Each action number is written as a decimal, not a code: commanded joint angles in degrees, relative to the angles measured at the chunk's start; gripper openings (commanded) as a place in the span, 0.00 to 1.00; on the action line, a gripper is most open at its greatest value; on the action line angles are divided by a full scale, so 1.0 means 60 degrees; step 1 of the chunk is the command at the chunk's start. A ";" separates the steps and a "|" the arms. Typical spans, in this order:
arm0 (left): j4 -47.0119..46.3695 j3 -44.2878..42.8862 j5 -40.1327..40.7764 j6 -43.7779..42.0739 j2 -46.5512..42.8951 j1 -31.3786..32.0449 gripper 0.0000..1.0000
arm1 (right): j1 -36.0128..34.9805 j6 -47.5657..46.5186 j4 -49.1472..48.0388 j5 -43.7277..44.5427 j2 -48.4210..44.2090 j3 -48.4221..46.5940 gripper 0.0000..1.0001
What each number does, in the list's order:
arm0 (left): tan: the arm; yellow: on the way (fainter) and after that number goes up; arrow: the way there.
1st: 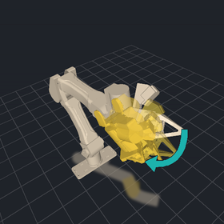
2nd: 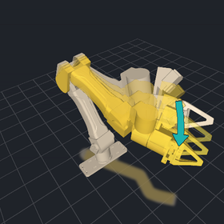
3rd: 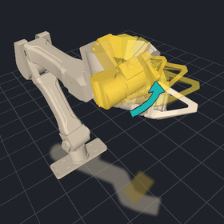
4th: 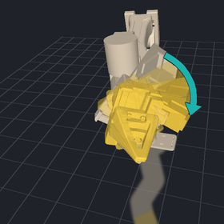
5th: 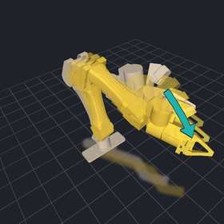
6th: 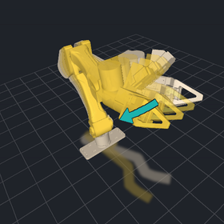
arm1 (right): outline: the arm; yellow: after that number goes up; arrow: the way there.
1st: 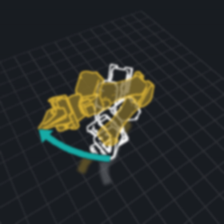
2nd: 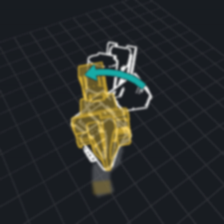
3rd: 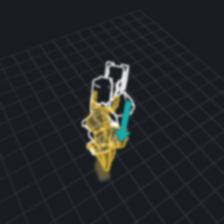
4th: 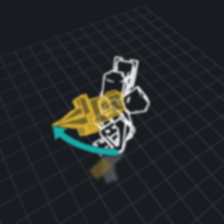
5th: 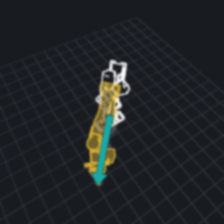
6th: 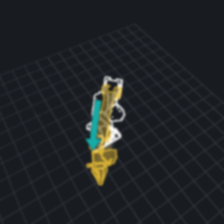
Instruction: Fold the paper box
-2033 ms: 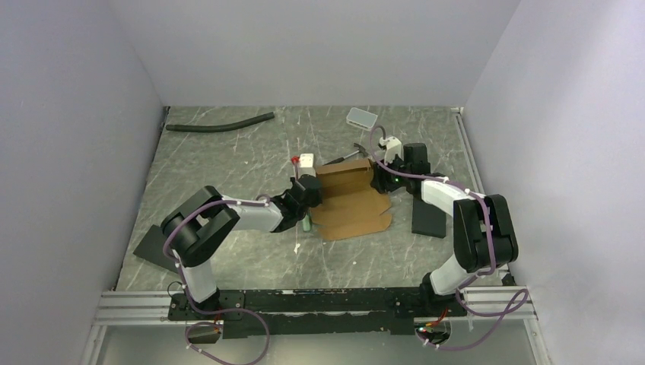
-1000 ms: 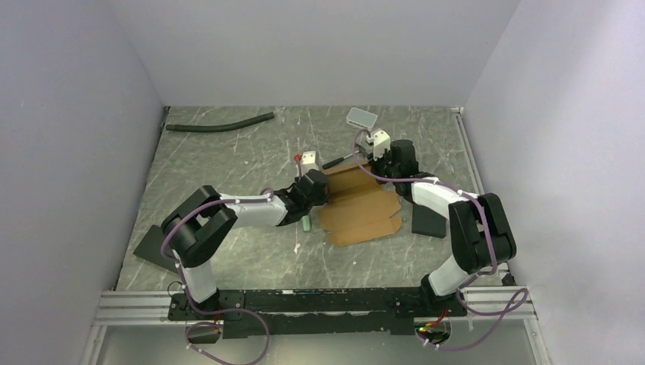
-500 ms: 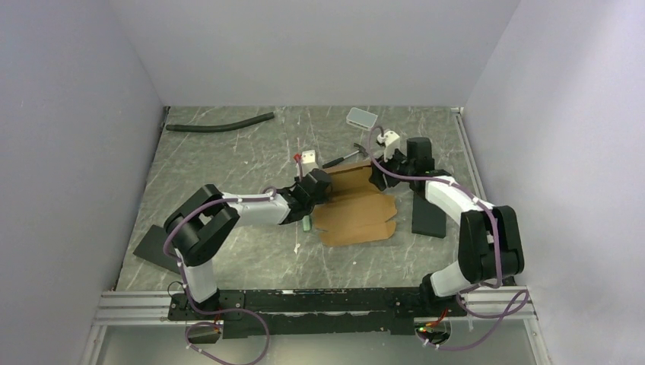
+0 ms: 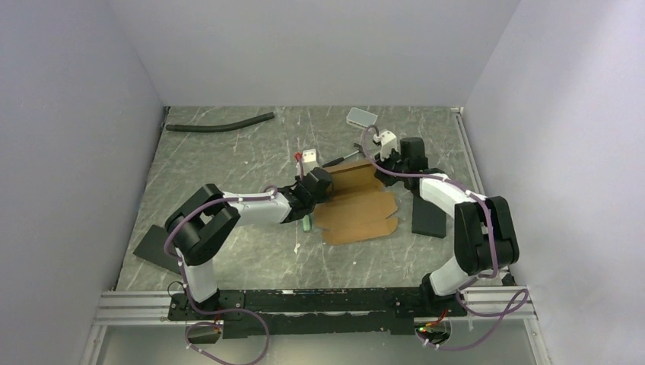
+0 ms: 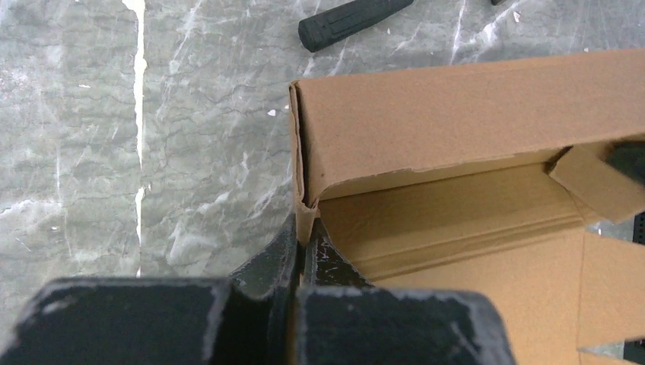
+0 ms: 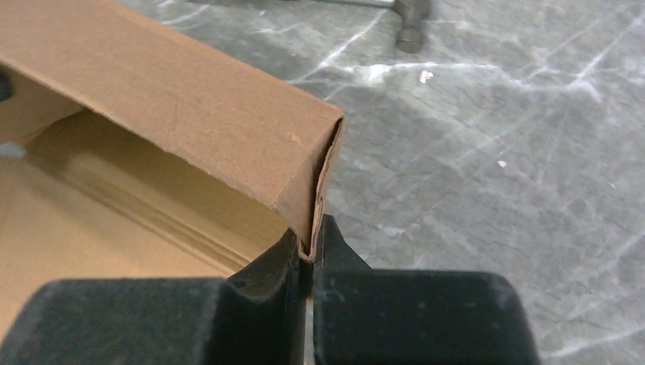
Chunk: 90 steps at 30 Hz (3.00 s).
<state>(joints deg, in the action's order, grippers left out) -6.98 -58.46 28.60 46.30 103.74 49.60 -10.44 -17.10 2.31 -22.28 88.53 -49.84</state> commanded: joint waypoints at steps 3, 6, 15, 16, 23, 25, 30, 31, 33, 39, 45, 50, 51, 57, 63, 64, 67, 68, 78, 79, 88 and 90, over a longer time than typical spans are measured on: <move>0.0539 -0.0432 -0.0178 0.0398 -0.0117 0.0190 0.00 | -0.1221 -0.0024 -0.2139 0.4064 0.0059 0.0357 0.00; 0.1045 -0.0739 -0.0296 0.0814 -0.0101 0.0271 0.00 | -0.1847 -0.0527 -0.3420 0.6037 0.0140 0.0780 0.00; 0.1361 -0.1070 -0.0797 0.1278 -0.0148 0.0347 0.00 | -0.2490 -0.0458 -0.3099 0.6364 0.1023 0.0479 0.00; 0.1287 -0.1052 -0.0859 0.1277 -0.0151 0.0359 0.00 | -0.2501 -0.0264 -0.2888 0.6032 0.1003 0.0413 0.00; 0.1340 -0.0978 -0.0773 0.1233 0.0004 0.0353 0.00 | -0.1786 0.0544 -0.1453 0.4176 0.0846 -0.0293 0.10; 0.1428 -0.0919 -0.0563 0.1267 0.0032 0.0346 0.00 | -0.1277 0.0582 -0.1143 0.3325 0.0510 -0.0293 0.17; 0.1600 -0.1037 -0.0376 0.1363 0.0215 0.0347 0.00 | -0.0486 0.0480 -0.1023 0.1707 -0.0024 -0.0020 0.30; 0.1618 -0.1075 -0.0395 0.1383 0.0245 0.0346 0.00 | -0.0450 0.0449 -0.1076 0.1627 -0.0082 0.0039 0.32; 0.1716 -0.1157 -0.0421 0.1464 0.0278 0.0349 0.00 | -0.0415 0.0423 -0.1201 0.1537 -0.0146 0.0120 0.33; 0.1810 -0.1176 -0.0489 0.1535 0.0203 0.0356 0.00 | -0.0447 0.0637 -0.2109 0.1750 -0.0220 0.0582 0.36; 0.2108 -0.1315 -0.0439 0.1703 0.0201 0.0363 0.00 | -0.0754 0.0310 -0.2578 0.3035 -0.0187 0.0757 0.25; 0.2436 -0.1444 -0.0301 0.1831 0.0190 0.0398 0.00 | -0.1288 -0.0043 -0.2901 0.5744 -0.0018 0.0648 0.00; 0.2438 -0.1454 -0.0288 0.1826 0.0171 0.0393 0.00 | -0.1373 -0.0086 -0.2933 0.6020 0.0076 0.0581 0.00; 0.2488 -0.1482 -0.0222 0.1803 0.0112 0.0407 0.00 | -0.1447 0.0069 -0.2395 0.4861 0.0212 0.0442 0.22; 0.2714 -0.1546 -0.0032 0.1860 0.0175 0.0404 0.00 | -0.1182 0.0155 -0.1864 0.3052 -0.0411 0.0383 0.48; 0.2751 -0.1563 -0.0007 0.1862 0.0176 0.0393 0.00 | -0.1105 0.0155 -0.1814 0.2827 -0.0522 0.0386 0.50; 0.2813 -0.1606 0.0033 0.1870 0.0212 0.0405 0.00 | -0.0854 0.0124 -0.1517 0.2006 -0.0796 0.0378 0.57; 0.2828 -0.1628 0.0052 0.1876 0.0227 0.0399 0.00 | -0.0760 0.0069 -0.1372 0.1737 -0.0880 0.0349 0.62; 0.2849 -0.1656 -0.0006 0.1921 0.0288 0.0404 0.00 | -0.0253 -0.0124 -0.0433 0.0437 -0.1029 -0.0014 1.00; 0.2848 -0.1647 -0.0019 0.1934 0.0280 0.0403 0.00 | -0.0253 -0.0127 -0.0429 0.0552 -0.0923 -0.0042 1.00; 0.2636 -0.1606 -0.0259 0.1914 0.0309 0.0417 0.00 | -0.0317 -0.0098 -0.0465 0.1708 0.0076 -0.0300 0.86; 0.2573 -0.1616 -0.0350 0.1921 0.0334 0.0417 0.00 | -0.0457 -0.0225 -0.0669 0.2102 0.0321 -0.0351 0.46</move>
<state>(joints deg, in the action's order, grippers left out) 9.34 -66.57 27.22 56.71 104.88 51.79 -12.16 -17.58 0.62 -14.46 88.38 -49.23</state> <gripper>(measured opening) 0.025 0.771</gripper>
